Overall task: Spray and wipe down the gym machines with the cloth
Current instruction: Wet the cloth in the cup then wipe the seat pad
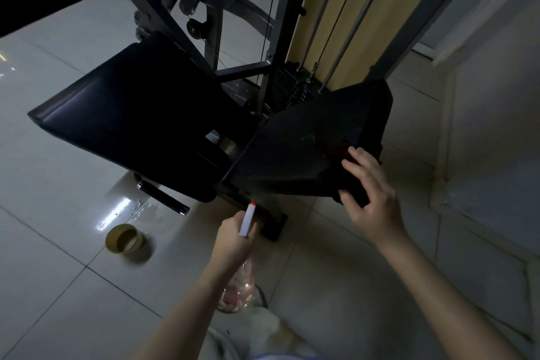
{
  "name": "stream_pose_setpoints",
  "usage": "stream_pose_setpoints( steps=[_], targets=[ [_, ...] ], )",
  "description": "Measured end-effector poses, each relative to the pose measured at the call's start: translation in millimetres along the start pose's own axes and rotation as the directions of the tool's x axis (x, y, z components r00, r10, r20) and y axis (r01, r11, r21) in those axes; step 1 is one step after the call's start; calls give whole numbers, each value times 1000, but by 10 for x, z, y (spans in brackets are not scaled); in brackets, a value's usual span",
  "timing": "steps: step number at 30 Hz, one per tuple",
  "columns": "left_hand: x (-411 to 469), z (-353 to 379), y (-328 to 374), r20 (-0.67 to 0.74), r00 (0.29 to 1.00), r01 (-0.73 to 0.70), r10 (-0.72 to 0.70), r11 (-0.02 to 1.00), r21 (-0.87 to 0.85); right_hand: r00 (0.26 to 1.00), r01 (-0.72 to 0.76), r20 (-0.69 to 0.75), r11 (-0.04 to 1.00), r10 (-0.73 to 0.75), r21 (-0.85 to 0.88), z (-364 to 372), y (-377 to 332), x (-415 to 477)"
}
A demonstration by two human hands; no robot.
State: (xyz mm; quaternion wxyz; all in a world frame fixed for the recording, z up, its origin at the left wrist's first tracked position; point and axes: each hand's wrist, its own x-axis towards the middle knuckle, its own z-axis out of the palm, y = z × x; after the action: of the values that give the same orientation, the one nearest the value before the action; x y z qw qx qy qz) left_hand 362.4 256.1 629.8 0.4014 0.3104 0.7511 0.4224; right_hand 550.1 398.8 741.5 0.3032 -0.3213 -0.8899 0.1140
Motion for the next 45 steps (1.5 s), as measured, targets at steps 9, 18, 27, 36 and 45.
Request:
stream_pose_setpoints(
  steps=[9,18,27,36,45],
  targets=[
    [212,-59,-232,-50,994,103,-101,994,36,966,252,26,915,-257,-317,125,22,-61],
    [260,-86,-320,-87,994,76,-67,993,94,933,332,138,648,-332,-686,321,70,-156],
    [231,-80,-330,-139,988,79,-68,994,78,904,406,305,376,-300,-833,724,91,-255],
    [152,-147,-340,-150,987,68,-50,991,118,822,566,412,478,-393,-672,1178,-15,-141],
    [117,-168,-418,-94,996,5,7,992,126,843,520,378,403,-383,-753,728,63,-176]
  ],
)
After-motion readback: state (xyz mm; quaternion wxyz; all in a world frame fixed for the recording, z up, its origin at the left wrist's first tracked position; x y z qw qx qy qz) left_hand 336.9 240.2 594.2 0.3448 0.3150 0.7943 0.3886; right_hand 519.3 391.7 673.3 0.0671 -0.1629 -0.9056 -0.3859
